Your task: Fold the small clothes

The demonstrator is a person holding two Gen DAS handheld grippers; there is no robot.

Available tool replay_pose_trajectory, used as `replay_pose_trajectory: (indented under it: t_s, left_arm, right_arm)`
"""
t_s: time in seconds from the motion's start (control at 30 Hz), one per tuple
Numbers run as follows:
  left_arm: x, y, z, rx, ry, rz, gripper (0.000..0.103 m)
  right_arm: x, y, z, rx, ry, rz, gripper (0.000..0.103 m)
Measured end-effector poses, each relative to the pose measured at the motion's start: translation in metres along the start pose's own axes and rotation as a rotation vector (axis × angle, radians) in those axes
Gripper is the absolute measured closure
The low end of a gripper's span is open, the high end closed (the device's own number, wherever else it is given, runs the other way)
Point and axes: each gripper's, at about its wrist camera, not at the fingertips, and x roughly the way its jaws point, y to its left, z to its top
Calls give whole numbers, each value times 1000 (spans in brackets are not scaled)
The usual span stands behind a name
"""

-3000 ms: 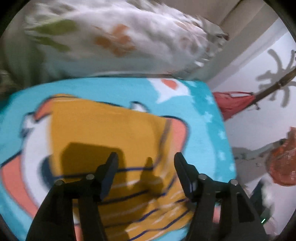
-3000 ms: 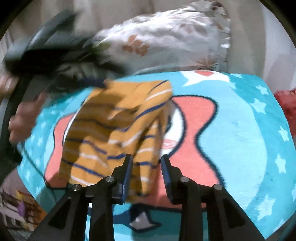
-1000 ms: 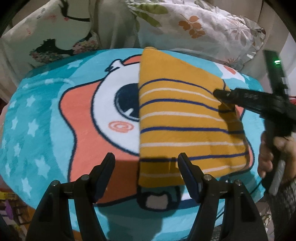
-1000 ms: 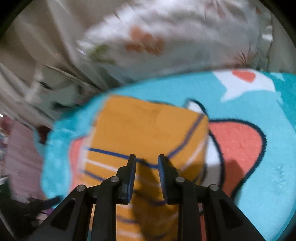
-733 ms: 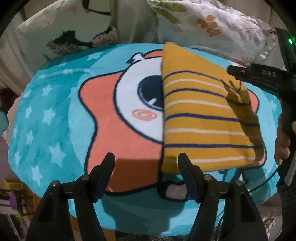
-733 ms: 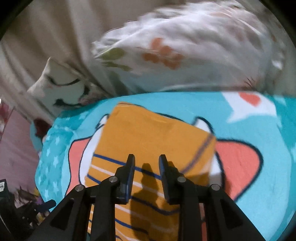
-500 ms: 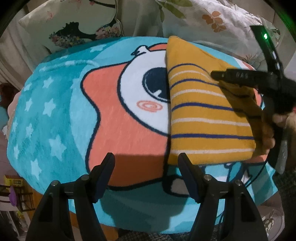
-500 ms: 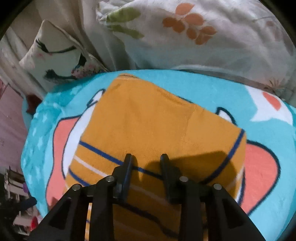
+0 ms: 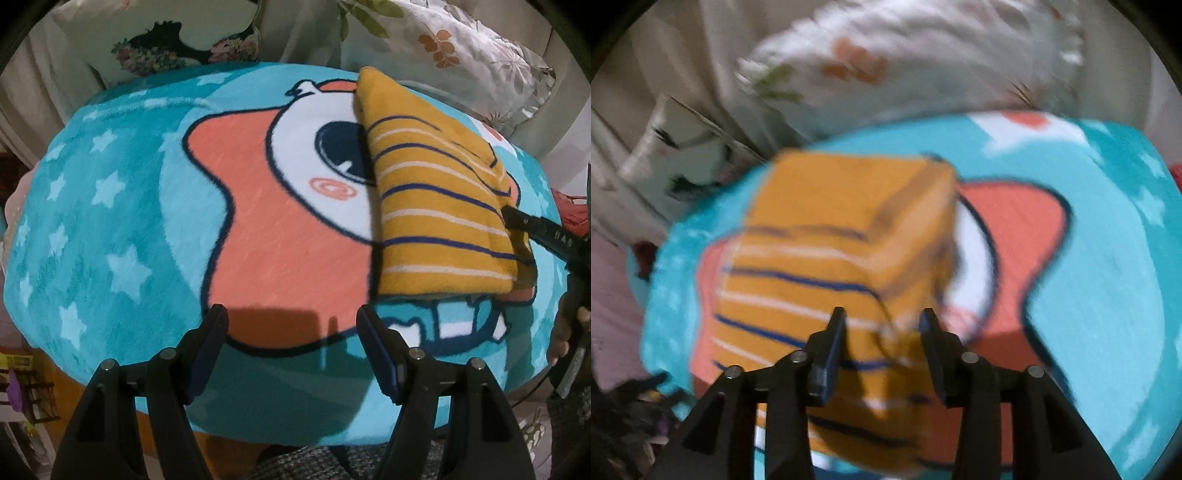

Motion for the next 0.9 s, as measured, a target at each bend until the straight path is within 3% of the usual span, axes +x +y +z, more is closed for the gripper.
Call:
replay_pose_trajectory:
  t_s: [0.2,0.3,0.37,0.43,0.6,0.8,0.9]
  left_arm:
    - [1,16,-20,8,14,-27,32]
    - [1,22,-32,12,26,-33,32]
    - [0,27,-39,11,31,-35,32]
    - [-1,31,-46,9,34,-31,32]
    - [-8,38,-60,-10,28,-15,32]
    - [-9,47,-67,-52,30,-6,32]
    - [-6,45,-59,-63,29,-11,32]
  right_arm:
    - [-42,13,-13,13,-114,-98,47]
    - [-50,30,-19,-4,-136,-91,47]
    - [-47,46,-24,-21,-129,-77,50]
    - [-39,65,-24,-50,-112,-60,60]
    - [-6,121,0,-183,-83,-36,73]
    - [54,136,27,-230,26,-66,73]
    - [43,135,38,-234,32,-34,73]
